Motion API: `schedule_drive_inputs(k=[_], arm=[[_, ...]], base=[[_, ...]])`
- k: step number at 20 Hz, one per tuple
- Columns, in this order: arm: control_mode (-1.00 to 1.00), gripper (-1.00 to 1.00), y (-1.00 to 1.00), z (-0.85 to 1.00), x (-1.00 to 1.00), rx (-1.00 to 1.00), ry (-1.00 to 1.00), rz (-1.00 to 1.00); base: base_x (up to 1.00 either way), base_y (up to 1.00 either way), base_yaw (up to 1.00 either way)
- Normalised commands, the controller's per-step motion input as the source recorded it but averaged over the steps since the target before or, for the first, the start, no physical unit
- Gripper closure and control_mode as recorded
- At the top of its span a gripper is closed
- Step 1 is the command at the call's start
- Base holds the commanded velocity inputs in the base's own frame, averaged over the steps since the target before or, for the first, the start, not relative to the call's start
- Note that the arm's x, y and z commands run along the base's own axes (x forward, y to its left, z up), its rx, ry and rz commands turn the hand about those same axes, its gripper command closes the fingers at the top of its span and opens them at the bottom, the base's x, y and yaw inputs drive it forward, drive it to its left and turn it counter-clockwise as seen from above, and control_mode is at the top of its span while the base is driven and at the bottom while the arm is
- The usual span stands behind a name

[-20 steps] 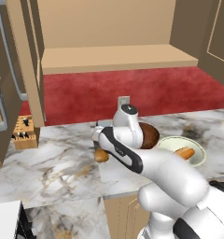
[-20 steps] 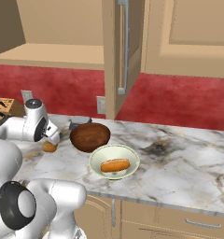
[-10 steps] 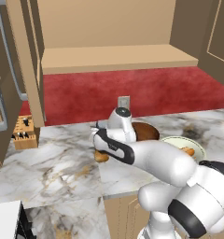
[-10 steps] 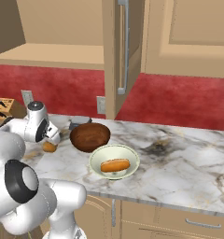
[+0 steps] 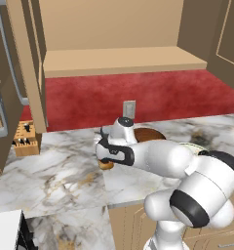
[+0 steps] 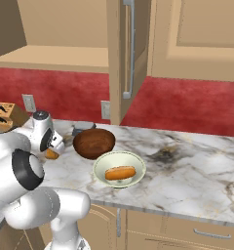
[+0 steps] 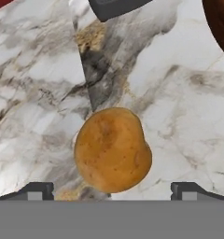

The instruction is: Pick both bowls and place them on the counter. Then place the hotdog bun in one bowl and place the potato in the other bowl.

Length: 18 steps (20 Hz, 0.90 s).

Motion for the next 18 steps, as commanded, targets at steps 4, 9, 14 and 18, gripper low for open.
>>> schedule_drive_inputs(k=[4, 9, 14, 18], arm=[[-1.0, -1.0, 0.06, -0.28, 0.15, 0.0, 0.02, 0.0], [-1.0, -1.0, 0.07, -0.22, 0.2, 0.0, 0.0, 0.0], [-1.0, -1.0, 0.04, -0.25, 0.12, 0.0, 0.0, 0.0], [-1.0, -1.0, 0.08, -0.25, 0.15, 0.0, 0.0, 0.0]], base=[[0.0, 0.0, 0.0], [0.0, 0.0, 0.0], [0.0, 0.0, 0.0], [0.0, 0.0, 0.0]])
